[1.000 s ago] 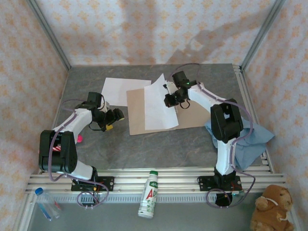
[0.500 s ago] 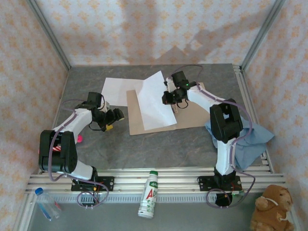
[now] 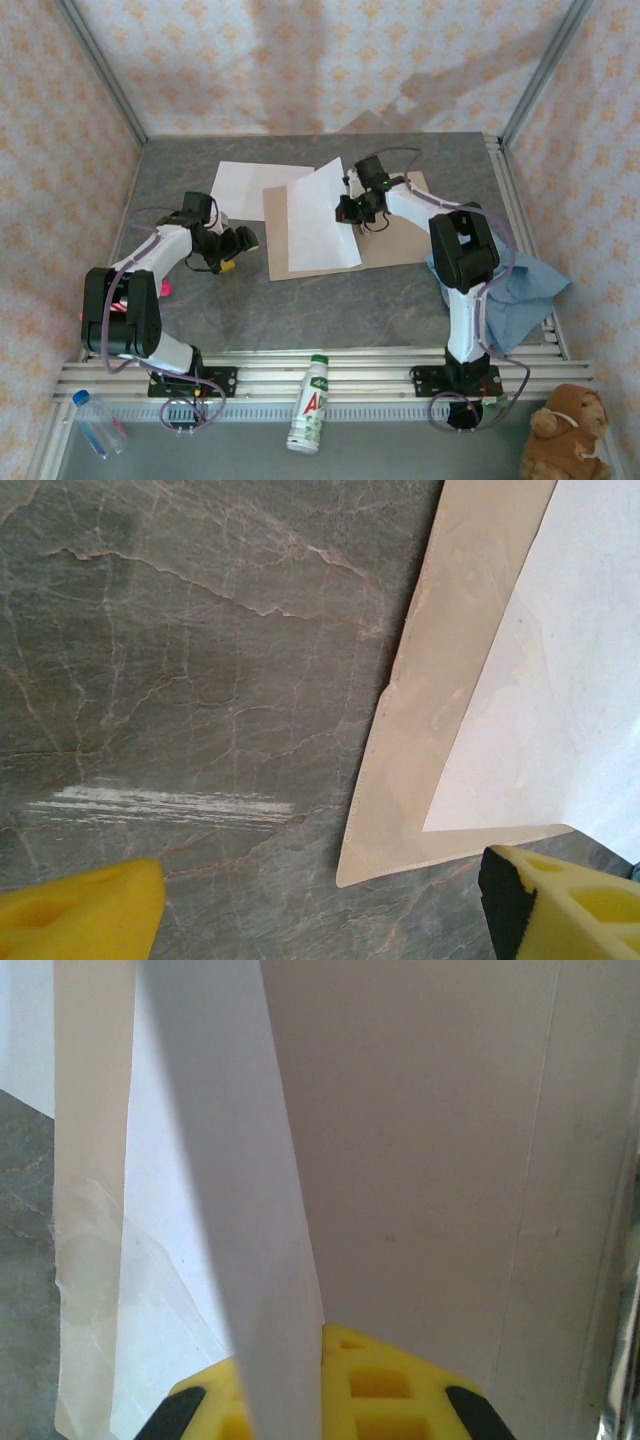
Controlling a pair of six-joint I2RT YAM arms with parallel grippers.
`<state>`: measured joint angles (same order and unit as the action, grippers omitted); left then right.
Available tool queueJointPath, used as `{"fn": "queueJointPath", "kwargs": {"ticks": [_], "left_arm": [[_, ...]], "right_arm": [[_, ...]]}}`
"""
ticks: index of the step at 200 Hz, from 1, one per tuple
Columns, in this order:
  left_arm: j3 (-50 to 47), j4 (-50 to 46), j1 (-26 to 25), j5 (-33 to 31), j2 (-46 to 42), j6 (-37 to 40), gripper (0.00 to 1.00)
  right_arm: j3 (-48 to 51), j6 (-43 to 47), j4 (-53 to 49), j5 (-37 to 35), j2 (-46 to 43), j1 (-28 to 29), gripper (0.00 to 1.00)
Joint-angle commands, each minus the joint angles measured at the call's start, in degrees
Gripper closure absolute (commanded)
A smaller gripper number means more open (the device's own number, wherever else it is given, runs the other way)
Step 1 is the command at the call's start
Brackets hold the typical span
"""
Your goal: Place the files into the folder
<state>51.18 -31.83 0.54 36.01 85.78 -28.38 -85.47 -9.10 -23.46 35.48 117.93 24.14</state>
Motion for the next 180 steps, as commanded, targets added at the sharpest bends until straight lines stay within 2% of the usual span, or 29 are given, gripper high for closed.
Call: {"fn": "queueJointPath", "kwargs": {"ticks": [1,90,180], "left_arm": [[-0.9,0.5,0.2,0.8,0.5,1.2,0.17],[-0.9,0.6,0.2,0.9,0.8,1.2,0.17],[-0.3,0.5,0.1,0.9,1.7,1.2,0.17]], "right_arm": [[1.1,-3.4,2.4,1.0,-0.1,0.6,1.0],[-0.7,-4.3,3.4,1.3,2.9,2.1,1.0],[-1.8,0.0,1.3,2.9,4.4,2.7,1.0]]}}
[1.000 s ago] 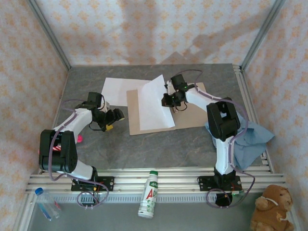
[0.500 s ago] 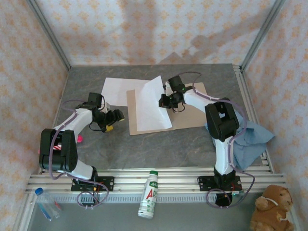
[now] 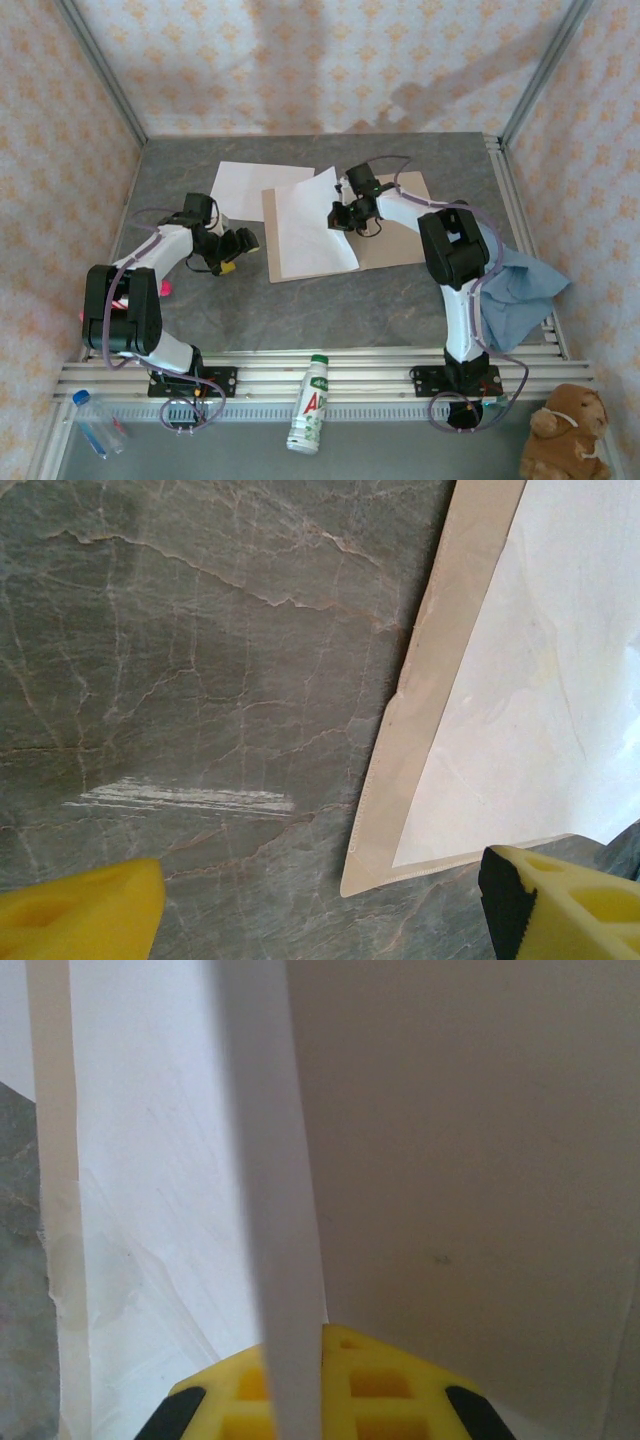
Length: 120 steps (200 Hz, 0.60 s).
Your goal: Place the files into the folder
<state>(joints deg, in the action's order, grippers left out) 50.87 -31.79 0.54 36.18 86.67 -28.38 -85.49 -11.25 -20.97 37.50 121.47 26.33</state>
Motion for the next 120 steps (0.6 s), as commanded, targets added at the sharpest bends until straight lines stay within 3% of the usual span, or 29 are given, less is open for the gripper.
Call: {"fn": "queueJointPath", "kwargs": {"ticks": [1,26,69,120], "left_arm": [[0.0,0.4,0.1,0.7,0.8,1.2,0.17],[0.3,0.1,0.1,0.7,0.8,1.4,0.17],[0.5,0.3,0.1,0.7,1.4,1.4,0.17],[0.5,3.0,-0.4,1.3,3.9,0.2,0.18]], "right_arm": [[-1.8,2.2,-1.4,0.8,0.9,0.5,1.0],[-3.3,3.6,-4.4,-2.1,1.6,0.2,1.0],[-5.3,5.3,-7.1,-1.2,1.1,-1.3,0.74],[-8.1,6.3,-10.2,-0.5,1.0,-3.2,0.7]]}}
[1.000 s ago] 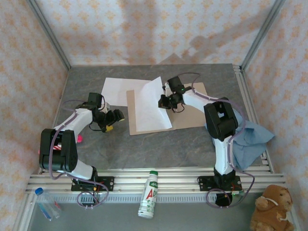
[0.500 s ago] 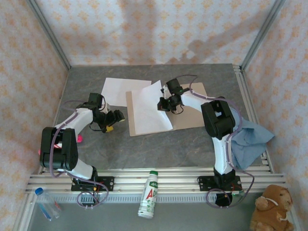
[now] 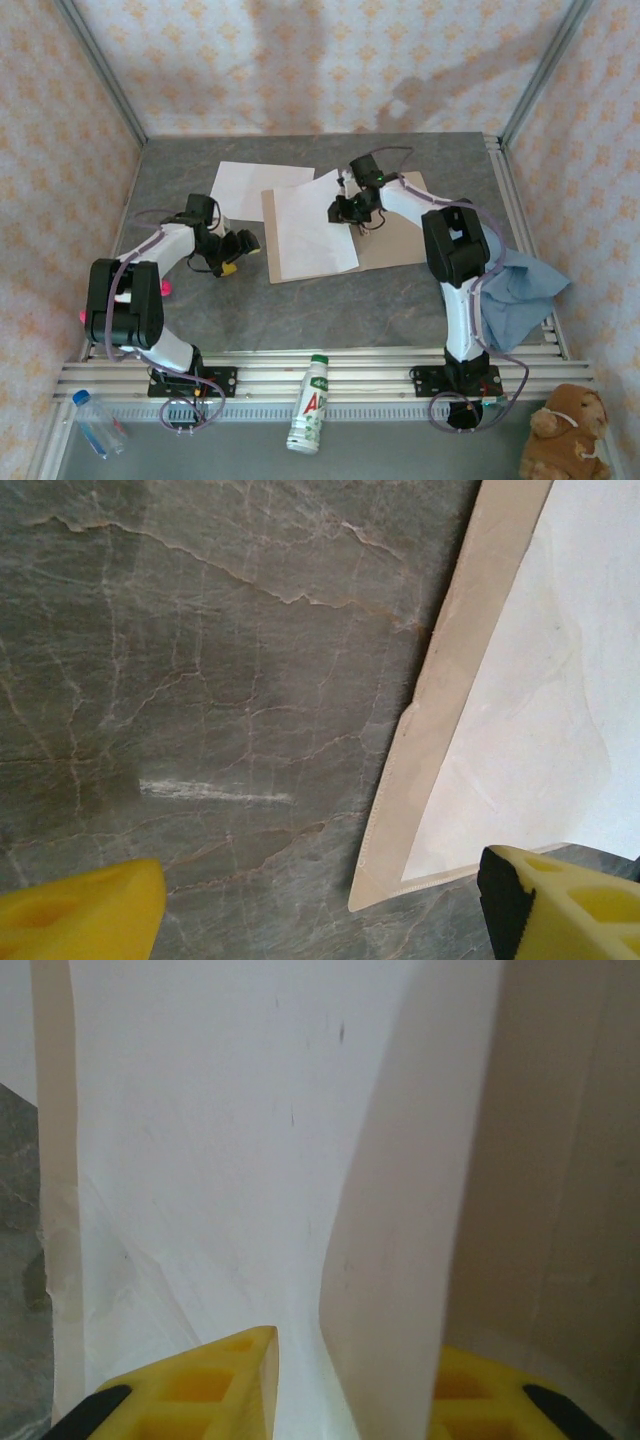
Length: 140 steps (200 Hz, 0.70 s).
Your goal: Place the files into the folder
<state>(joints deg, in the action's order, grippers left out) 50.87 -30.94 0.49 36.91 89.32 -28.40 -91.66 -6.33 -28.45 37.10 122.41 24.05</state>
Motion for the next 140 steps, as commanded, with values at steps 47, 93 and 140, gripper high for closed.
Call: {"fn": "queueJointPath", "kwargs": {"ticks": [47,93,140], "left_arm": [[2.8,5.5,-1.5,1.3,4.6,-1.0,0.19],[5.7,8.9,-3.7,0.0,9.2,-0.9,0.33],[7.8,12.4,-5.1,-0.6,13.4,-1.6,0.49]], "right_arm": [[-1.9,1.7,-3.4,-0.1,1.4,-0.9,0.81],[-1.3,1.1,-2.5,-0.4,2.1,-0.9,0.93],[-1.7,1.6,-3.1,-1.9,3.2,-0.9,0.98]]}}
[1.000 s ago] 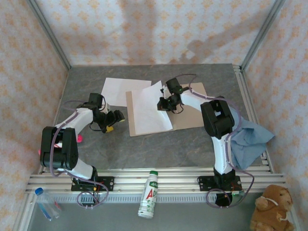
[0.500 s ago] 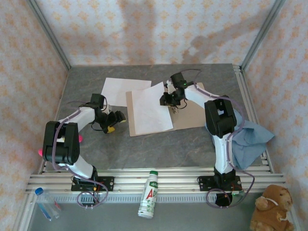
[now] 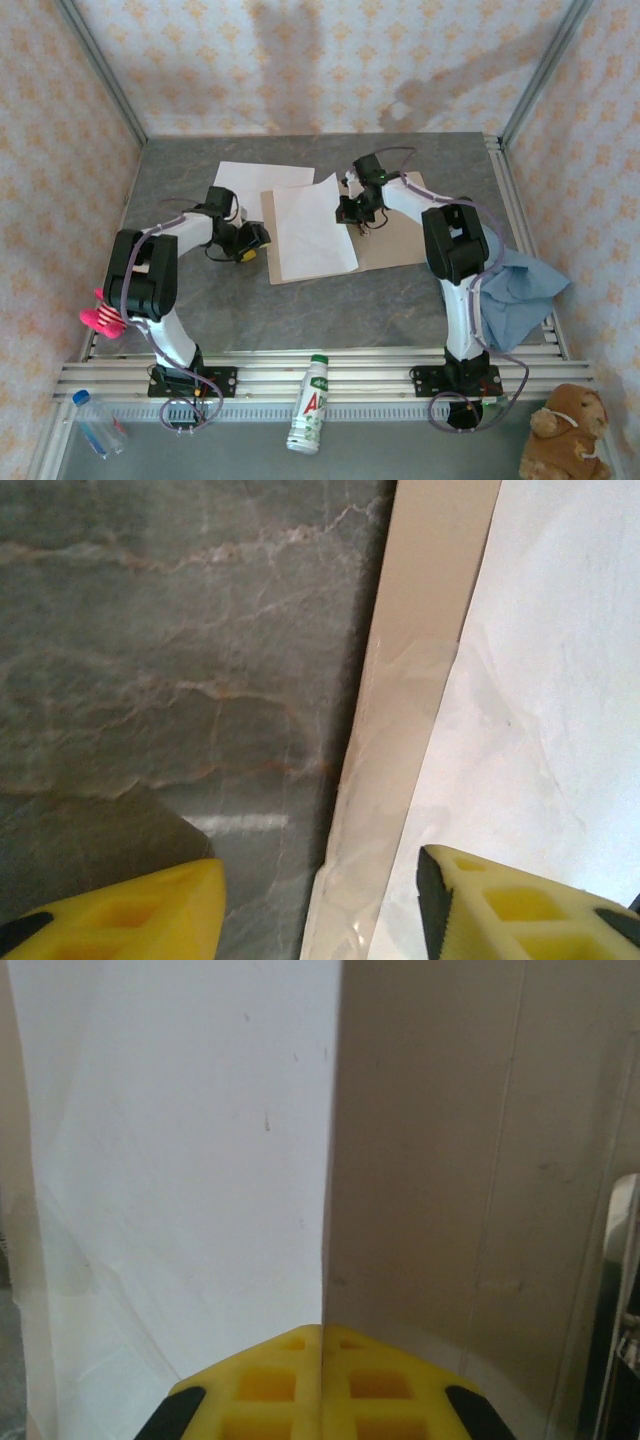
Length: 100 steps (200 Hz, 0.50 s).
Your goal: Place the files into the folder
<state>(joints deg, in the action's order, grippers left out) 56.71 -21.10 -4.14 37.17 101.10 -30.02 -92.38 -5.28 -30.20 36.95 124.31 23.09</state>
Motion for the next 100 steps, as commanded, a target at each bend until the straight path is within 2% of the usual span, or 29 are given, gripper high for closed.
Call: {"fn": "queueJointPath", "kwargs": {"ticks": [1,57,100], "left_arm": [[2.0,2.6,-0.5,-0.9,1.7,0.0,0.49],[4.0,4.4,-0.9,0.3,5.4,-0.1,0.5],[5.0,5.4,-1.5,1.0,6.8,-0.3,0.55]], "right_arm": [[-1.0,0.6,-1.4,-1.7,1.3,0.0,0.98],[-0.4,0.5,-0.5,-0.8,2.0,-0.3,0.93],[-0.6,0.2,-0.2,0.6,2.3,-0.3,0.95]]}}
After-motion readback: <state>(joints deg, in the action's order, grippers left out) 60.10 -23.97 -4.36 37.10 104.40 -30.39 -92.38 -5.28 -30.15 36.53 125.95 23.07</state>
